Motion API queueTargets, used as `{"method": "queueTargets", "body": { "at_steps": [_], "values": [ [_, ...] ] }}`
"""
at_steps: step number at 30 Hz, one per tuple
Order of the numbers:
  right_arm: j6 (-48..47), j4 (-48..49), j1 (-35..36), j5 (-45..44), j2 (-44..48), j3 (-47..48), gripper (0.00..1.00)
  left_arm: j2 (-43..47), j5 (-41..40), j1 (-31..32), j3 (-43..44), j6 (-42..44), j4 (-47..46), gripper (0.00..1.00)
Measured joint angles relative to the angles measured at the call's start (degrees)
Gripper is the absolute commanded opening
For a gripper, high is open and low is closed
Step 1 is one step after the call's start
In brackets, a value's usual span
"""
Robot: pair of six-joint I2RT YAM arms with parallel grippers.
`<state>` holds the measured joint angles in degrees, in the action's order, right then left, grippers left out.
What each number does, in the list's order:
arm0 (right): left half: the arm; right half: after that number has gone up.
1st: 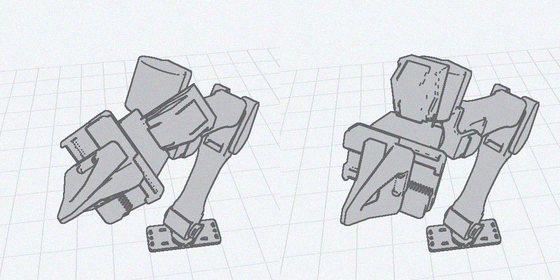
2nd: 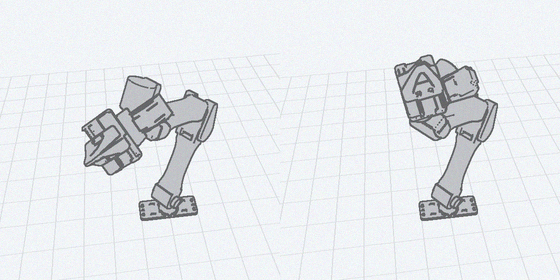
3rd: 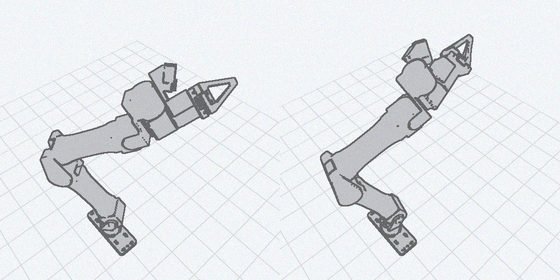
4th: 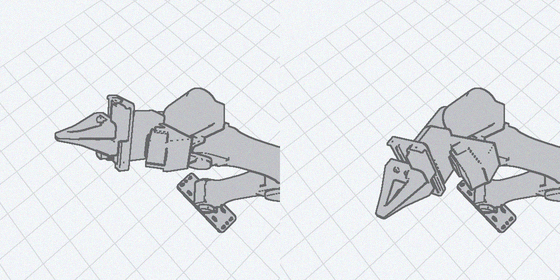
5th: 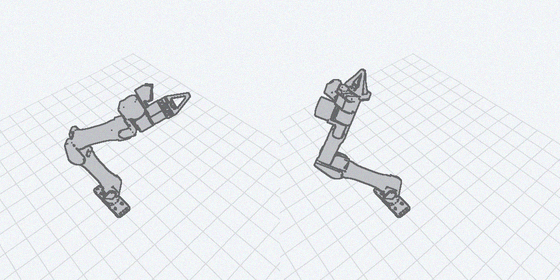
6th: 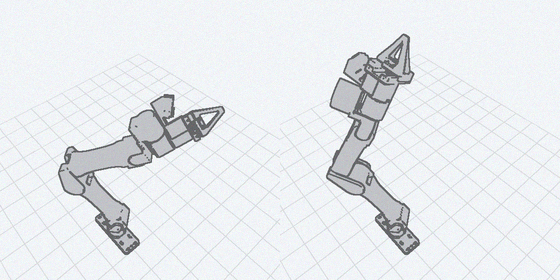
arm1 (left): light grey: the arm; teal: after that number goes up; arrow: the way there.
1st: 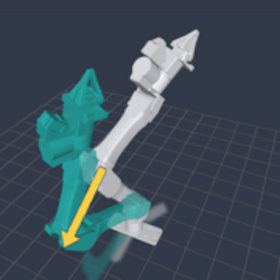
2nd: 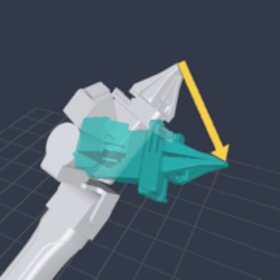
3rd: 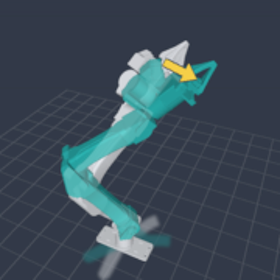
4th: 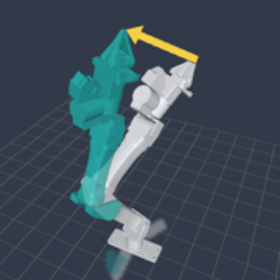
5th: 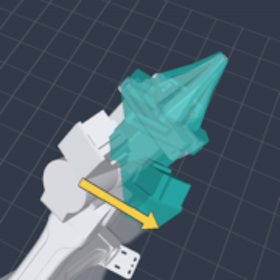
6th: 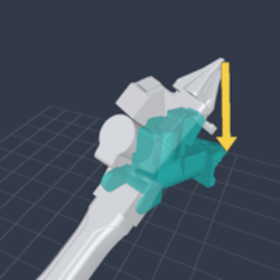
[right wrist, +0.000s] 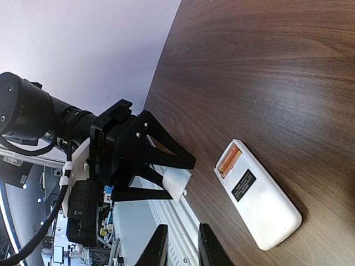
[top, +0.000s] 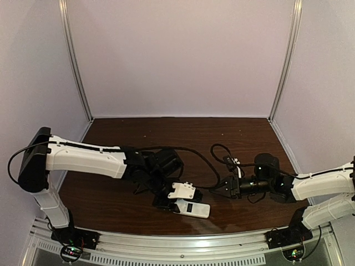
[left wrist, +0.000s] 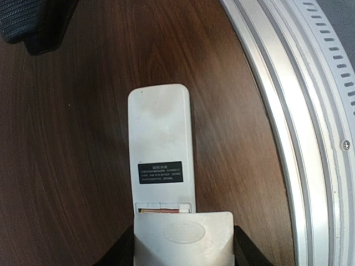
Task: Load the batteries into the remote control
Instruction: Hold the remote control without the battery cover at the center of the board.
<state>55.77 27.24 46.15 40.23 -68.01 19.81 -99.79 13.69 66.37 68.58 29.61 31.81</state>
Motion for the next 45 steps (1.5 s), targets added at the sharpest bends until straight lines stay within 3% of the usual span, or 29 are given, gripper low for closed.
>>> {"method": "queueTargets", "body": {
  "at_steps": [11,45],
  "values": [
    [0.02,-0.68,-3.8,0.04,3.26,-2.4,0.19,-4.85,-3.23,-0.04,2.43,-1.31,2.91,0.39],
    [-0.04,-0.92,-5.44,1.4,4.11,-4.11,0.19,-12.94,-7.93,-0.04,10.51,-3.15,10.71,0.4]
  ]
}}
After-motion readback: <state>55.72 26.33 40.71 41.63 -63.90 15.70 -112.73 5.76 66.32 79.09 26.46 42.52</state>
